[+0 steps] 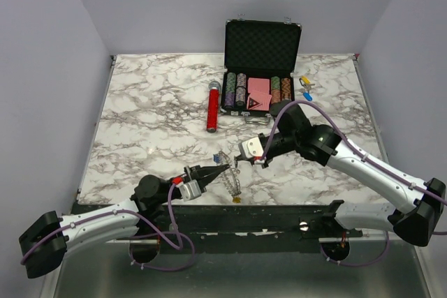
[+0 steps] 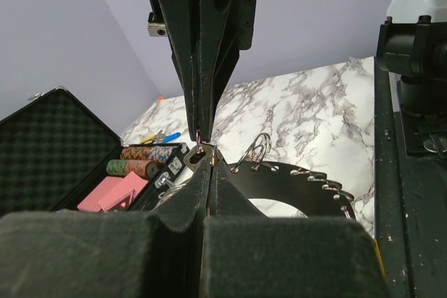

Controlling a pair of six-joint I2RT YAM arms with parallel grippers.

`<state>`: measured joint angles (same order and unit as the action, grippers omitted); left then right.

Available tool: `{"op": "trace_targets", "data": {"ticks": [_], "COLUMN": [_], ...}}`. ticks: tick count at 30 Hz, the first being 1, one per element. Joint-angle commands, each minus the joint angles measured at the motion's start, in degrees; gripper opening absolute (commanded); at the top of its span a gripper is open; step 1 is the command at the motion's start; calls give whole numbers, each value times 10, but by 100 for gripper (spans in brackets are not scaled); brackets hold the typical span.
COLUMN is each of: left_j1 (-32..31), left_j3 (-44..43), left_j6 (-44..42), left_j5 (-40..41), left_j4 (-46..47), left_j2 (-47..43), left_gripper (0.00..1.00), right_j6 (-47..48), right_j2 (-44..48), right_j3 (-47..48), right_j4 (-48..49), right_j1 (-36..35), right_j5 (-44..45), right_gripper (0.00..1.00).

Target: Put the keys on the keyring

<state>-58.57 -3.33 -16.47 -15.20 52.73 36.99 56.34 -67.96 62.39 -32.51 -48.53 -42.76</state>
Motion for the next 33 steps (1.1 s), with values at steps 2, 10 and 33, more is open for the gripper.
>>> {"op": "trace_targets", "data": {"ticks": [2, 10, 33], "left_j1": [2, 2, 2], "left_j3": [23, 23, 20], "left_j6": [-1, -5, -2], "left_j5": [10, 18, 12], "left_j4": [40, 39, 36], "left_j2": [4, 4, 7], "left_gripper": [0, 0, 0], "right_j6": [-8, 11, 10], "right_j2": [11, 9, 3], "right_j3": [-5, -1, 5], "right_j4": [10, -11, -7], "right_j1": [-8, -11, -20], "right_j5": [-11, -21, -31], "right_gripper": [0, 0, 0]}}
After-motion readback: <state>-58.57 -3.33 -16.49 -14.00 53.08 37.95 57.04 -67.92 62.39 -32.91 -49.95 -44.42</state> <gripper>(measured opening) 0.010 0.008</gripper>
